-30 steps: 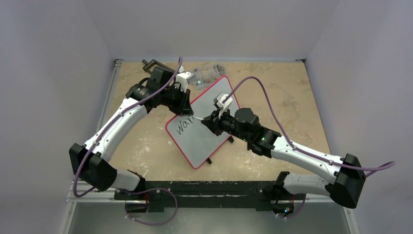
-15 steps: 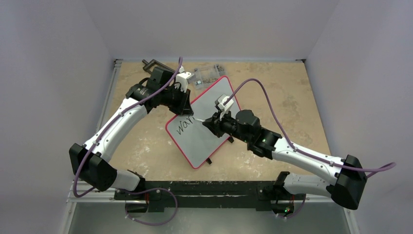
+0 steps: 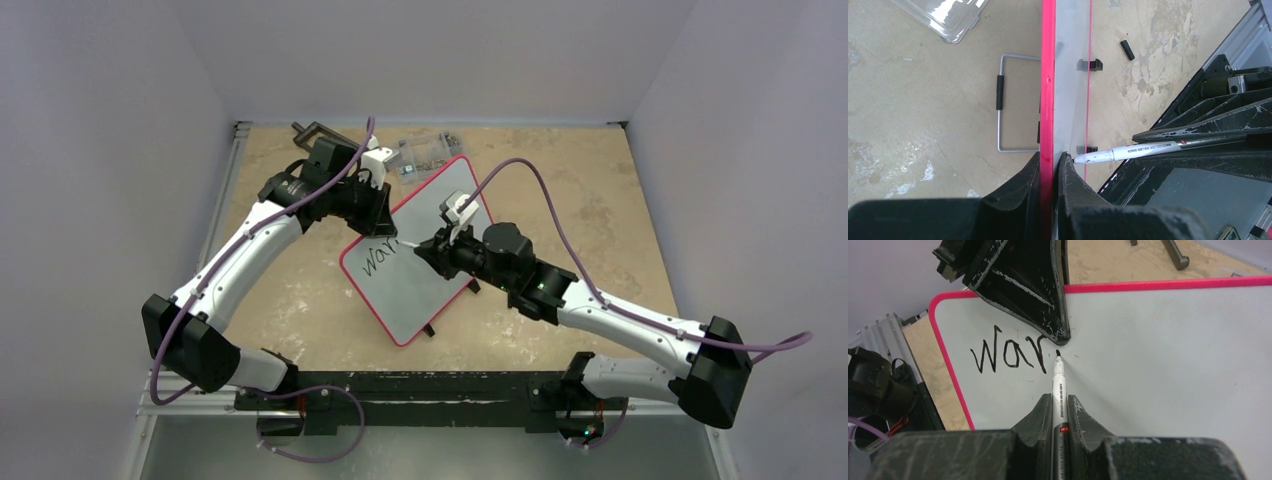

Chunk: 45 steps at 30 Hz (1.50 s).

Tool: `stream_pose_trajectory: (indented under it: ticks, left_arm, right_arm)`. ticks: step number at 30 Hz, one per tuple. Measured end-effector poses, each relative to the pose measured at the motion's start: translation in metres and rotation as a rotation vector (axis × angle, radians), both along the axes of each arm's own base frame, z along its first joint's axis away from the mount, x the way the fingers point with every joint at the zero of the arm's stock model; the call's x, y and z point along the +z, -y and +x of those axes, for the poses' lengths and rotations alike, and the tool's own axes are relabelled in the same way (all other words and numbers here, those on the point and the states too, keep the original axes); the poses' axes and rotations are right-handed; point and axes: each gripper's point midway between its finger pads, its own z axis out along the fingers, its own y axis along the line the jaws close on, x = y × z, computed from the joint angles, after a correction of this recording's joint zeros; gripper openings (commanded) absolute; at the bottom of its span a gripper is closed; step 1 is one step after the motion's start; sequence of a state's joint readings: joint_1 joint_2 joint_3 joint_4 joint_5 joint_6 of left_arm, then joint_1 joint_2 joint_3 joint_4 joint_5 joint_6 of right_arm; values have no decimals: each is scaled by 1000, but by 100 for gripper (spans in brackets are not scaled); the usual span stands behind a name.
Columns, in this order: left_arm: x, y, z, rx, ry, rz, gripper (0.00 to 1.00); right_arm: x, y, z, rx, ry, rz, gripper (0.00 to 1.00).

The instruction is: Write a sentence on the whiteboard

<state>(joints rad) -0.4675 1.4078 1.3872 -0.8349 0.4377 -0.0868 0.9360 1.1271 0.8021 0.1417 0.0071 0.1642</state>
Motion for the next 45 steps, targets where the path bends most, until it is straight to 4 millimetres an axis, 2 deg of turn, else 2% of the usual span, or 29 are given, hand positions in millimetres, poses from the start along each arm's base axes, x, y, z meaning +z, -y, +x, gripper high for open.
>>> stream_pose_trajectory:
  ticks: [7, 45]
  left_arm:
    - [0, 0, 0, 0, 0, 0, 0]
    - [0, -1, 0, 5, 4, 4, 0]
  right_arm:
    - [10, -4, 4, -3, 11, 12, 0]
    - [9, 3, 13, -72, 23, -9, 0]
